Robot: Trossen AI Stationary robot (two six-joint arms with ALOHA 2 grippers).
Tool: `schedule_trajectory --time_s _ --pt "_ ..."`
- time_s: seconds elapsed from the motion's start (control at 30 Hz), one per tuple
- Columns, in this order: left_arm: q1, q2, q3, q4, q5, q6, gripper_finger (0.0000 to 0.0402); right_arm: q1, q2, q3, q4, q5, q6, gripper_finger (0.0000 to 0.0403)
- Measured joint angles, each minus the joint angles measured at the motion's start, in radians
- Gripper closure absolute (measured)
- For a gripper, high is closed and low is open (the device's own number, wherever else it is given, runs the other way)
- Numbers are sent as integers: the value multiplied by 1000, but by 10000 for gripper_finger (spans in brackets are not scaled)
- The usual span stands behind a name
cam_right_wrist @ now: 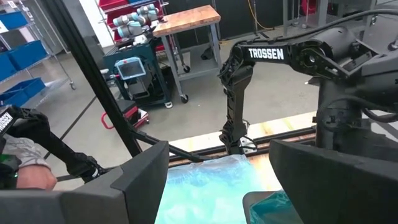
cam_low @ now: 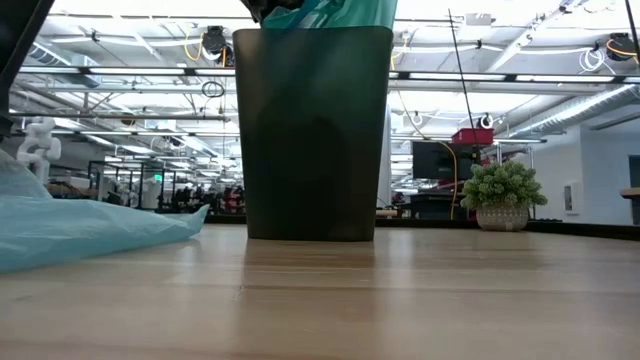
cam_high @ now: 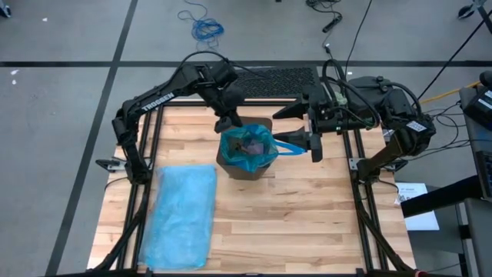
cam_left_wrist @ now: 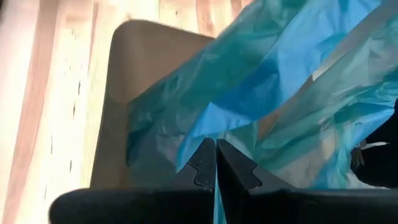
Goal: Place trash/remove bag and relplace
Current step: Remove the trash bag from the trash bin
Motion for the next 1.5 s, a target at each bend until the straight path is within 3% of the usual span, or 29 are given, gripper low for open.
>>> schedule_trajectory --time_s 0.2,0.5,0.63,0.8,1.0,1.5 --pt "11 14 0 18 -45 -26 379 0 0 0 0 0 -7 133" --pt "9 12 0 20 -47 -26 272 0 0 0 0 0 -8 133" --pt "-2 26 0 15 -49 -25 257 0 0 0 0 0 -8 133" --pt "-16 54 0 16 -49 -24 280 0 0 0 0 0 -8 133" --pt "-19 53 0 8 -43 -50 389 0 0 0 0 0 -1 133" --pt "-13 -101 81 -36 -49 -304 401 -14 0 0 -16 6 -1 133"
